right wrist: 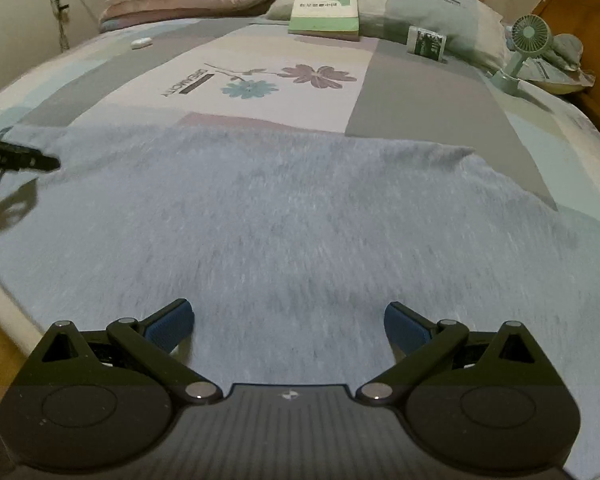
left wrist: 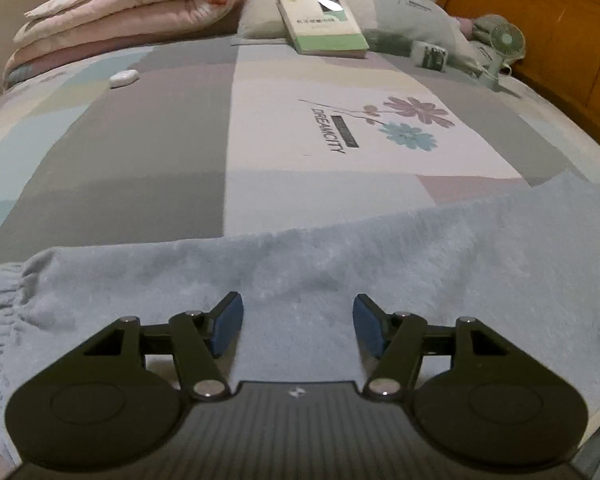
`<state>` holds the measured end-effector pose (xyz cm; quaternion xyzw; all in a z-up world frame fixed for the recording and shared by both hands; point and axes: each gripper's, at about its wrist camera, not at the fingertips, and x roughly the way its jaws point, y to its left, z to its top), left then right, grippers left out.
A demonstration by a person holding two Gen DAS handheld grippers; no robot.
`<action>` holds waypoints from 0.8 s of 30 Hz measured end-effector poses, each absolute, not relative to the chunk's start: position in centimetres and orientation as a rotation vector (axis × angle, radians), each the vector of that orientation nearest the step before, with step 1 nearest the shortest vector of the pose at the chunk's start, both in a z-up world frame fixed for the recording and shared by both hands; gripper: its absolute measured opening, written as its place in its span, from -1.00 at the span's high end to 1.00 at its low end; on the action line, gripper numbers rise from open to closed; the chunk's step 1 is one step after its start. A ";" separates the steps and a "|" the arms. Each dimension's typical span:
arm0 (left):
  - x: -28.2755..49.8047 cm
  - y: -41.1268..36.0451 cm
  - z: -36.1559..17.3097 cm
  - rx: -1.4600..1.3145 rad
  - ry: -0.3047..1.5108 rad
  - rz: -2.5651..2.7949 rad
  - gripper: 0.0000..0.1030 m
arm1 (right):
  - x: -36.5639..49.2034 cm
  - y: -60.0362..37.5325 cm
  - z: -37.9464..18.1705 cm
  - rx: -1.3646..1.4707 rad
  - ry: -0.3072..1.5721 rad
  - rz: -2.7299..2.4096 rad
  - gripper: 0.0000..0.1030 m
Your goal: Fold clothes
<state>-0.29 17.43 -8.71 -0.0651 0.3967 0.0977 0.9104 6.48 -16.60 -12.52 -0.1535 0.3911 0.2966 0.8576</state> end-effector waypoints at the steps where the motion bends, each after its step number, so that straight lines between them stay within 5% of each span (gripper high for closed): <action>1: -0.4 17.5 -8.6 -0.121 0.823 0.224 -0.26 | 6.1 -17.0 -12.6 -0.330 0.817 0.627 -1.00; 24: -7.8 11.8 -6.7 -0.078 0.837 -0.077 -0.31 | 5.1 -18.0 -12.5 -0.315 0.807 0.590 -1.00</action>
